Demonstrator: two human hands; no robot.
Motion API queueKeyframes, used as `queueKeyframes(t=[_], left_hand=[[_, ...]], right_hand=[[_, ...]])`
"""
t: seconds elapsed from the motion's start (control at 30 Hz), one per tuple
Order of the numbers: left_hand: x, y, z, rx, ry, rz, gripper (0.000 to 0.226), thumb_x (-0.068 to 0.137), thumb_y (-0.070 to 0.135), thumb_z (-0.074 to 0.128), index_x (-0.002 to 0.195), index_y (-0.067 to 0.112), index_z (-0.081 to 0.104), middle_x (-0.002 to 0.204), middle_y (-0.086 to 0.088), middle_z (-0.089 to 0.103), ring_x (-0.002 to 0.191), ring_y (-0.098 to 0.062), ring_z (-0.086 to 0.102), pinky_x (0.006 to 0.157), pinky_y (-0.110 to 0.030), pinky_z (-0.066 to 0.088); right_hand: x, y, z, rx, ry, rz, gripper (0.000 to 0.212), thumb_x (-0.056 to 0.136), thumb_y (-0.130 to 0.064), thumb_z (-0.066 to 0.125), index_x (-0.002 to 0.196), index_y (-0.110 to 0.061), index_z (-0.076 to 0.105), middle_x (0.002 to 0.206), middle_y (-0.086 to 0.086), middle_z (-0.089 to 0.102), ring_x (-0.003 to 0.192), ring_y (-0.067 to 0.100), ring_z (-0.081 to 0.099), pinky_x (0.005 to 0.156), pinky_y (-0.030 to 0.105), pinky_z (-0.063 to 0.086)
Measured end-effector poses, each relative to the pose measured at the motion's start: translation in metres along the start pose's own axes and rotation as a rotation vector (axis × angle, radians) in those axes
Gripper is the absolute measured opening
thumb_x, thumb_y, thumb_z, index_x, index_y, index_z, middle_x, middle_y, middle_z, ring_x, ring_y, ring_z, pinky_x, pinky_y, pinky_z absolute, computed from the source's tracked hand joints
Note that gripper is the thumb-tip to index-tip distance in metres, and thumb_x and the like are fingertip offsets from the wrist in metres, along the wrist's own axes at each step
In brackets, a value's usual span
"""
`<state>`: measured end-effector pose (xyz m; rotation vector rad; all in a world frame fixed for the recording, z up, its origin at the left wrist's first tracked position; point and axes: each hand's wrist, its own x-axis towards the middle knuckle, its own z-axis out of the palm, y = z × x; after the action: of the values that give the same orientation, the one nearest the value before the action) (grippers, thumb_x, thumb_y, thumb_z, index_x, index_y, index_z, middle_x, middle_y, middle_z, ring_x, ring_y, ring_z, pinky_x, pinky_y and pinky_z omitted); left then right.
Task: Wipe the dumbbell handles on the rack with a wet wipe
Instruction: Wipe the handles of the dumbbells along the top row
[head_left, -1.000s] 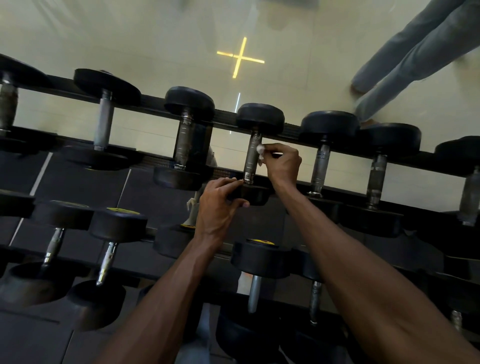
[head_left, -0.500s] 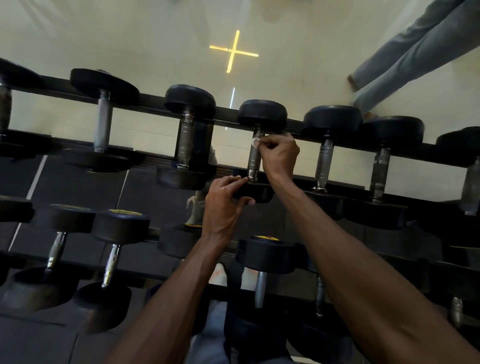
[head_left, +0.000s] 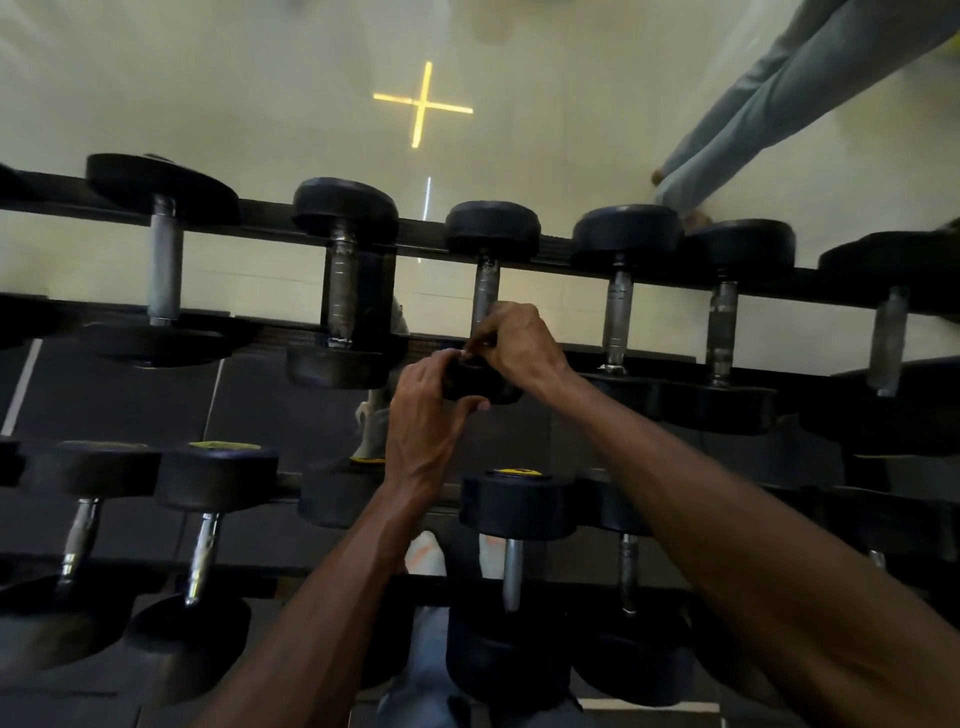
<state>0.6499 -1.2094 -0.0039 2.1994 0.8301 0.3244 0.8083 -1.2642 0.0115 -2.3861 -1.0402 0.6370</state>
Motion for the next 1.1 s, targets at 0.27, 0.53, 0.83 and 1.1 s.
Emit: queueKeyframes(t=[0.27,0.53,0.83,1.1], left_hand=[[-0.002,0.021,-0.001,0.012,0.008,0.014,0.072,0.073,0.03,0.091,0.135,0.015,0.057,0.131,-0.006,0.06,0.122,-0.022,0.052,0.102,-0.03,0.045],[-0.008,0.107,0.073,-0.037,-0.123,0.145,0.057,0.082,0.047,0.082,0.126,0.017,0.062,0.122,-0.001,0.06,0.117,-0.017,0.052,0.099,-0.027,0.044],[-0.031,0.13,0.118,-0.009,-0.01,-0.034,0.067,0.072,0.04,0.091,0.127,0.013,0.065,0.131,-0.004,0.058,0.122,-0.02,0.054,0.103,-0.028,0.046],[-0.034,0.134,0.124,-0.015,0.061,-0.082,0.066,0.068,0.037,0.093,0.124,0.01,0.07,0.124,-0.004,0.064,0.115,-0.022,0.062,0.097,-0.039,0.054]], right_hand=[[-0.022,0.041,-0.037,0.086,0.067,0.128,0.014,0.083,-0.024,0.083,0.092,-0.012,0.081,0.085,-0.003,0.07,0.076,0.009,0.067,0.061,0.02,0.05],[-0.051,0.121,-0.112,0.361,0.071,0.213,0.021,0.086,-0.024,0.08,0.107,-0.021,0.078,0.103,-0.005,0.076,0.095,0.007,0.071,0.084,0.034,0.062],[-0.066,0.153,-0.118,0.036,-0.072,-0.122,0.024,0.091,-0.037,0.072,0.1,-0.017,0.081,0.093,0.0,0.068,0.08,0.013,0.063,0.071,0.028,0.054],[-0.042,0.136,-0.107,-0.301,-0.319,-0.31,0.004,0.093,-0.015,0.064,0.09,-0.018,0.063,0.095,0.005,0.064,0.081,0.02,0.063,0.076,0.038,0.057]])
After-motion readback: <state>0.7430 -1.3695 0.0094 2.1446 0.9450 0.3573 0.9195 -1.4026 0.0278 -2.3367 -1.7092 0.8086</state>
